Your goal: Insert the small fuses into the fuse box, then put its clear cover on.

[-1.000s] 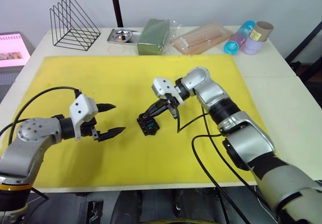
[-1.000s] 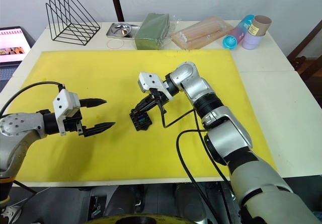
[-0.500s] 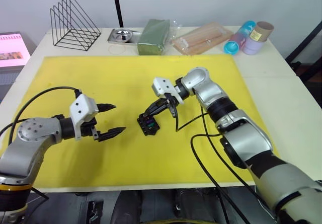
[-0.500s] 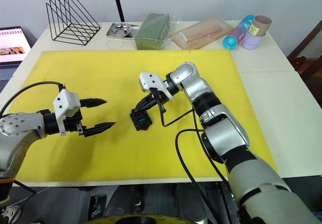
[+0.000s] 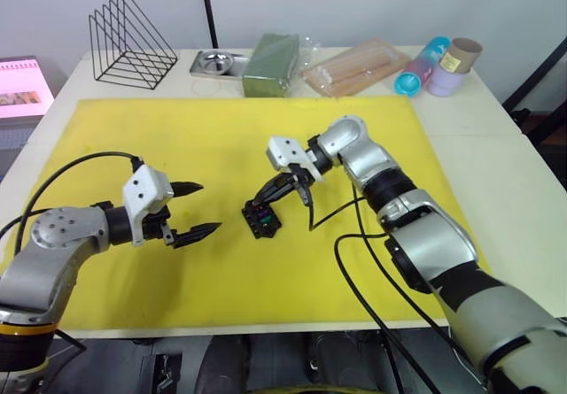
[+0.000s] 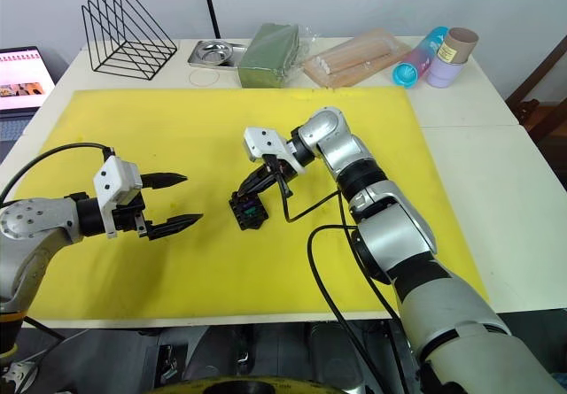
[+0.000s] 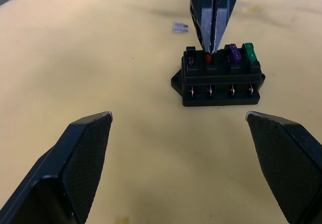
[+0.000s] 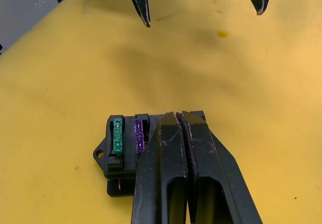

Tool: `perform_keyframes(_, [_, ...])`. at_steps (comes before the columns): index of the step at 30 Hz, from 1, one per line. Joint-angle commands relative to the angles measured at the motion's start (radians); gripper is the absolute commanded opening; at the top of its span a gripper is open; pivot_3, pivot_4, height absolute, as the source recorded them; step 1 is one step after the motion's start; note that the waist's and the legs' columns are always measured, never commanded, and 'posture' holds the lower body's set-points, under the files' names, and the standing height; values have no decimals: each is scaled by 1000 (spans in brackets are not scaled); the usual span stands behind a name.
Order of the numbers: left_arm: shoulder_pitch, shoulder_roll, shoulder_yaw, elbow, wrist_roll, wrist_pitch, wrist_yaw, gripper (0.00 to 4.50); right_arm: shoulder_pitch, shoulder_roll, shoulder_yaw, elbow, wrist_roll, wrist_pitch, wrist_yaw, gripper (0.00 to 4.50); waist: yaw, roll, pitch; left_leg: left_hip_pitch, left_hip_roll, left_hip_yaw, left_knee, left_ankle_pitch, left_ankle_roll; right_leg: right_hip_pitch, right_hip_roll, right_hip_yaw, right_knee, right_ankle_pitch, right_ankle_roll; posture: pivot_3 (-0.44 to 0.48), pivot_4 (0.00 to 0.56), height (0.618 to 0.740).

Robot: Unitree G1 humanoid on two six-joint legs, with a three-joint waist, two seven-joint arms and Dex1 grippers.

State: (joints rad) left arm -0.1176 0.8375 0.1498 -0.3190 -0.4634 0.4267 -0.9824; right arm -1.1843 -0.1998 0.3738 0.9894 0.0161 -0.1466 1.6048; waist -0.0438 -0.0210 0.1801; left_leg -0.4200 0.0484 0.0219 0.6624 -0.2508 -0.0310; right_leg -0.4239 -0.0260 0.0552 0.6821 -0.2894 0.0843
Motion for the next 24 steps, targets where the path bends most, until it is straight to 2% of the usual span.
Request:
perform_keyframes(1, [-6, 3, 13, -26, -6, -10, -1, 4500, 11, -6, 39, 32, -53, -3, 10, 32, 0, 0, 0, 0, 0, 0, 0, 0, 0, 0, 0, 0, 0, 0, 0, 0, 150, 740])
perform_keyframes(13, [-8, 0, 11, -11, -1, -23, -6, 4500, 33, -11, 54, 64, -102, -11, 0, 32, 1, 0, 0, 2, 0, 0, 0, 0, 0, 3, 0, 0, 0, 0, 0, 0, 150, 740])
perform_keyframes(19, [-7, 0, 12, -9, 1, -25, -7, 4500, 37, -7, 48, 66, -106, -8, 0, 32, 2, 0, 0, 15, 0, 0, -5, 0, 0, 17, 0, -1, -6, -1, -1, 0, 150, 740])
perform_keyframes(24, [-7, -1, 12, -10, 1, -25, -8, 4500, 13, 11, 7, 52, -61, 41, 7, 32, 1, 0, 0, 16, 0, 0, -5, 0, 0, 17, 0, -1, -6, -1, -1, 0, 150, 740])
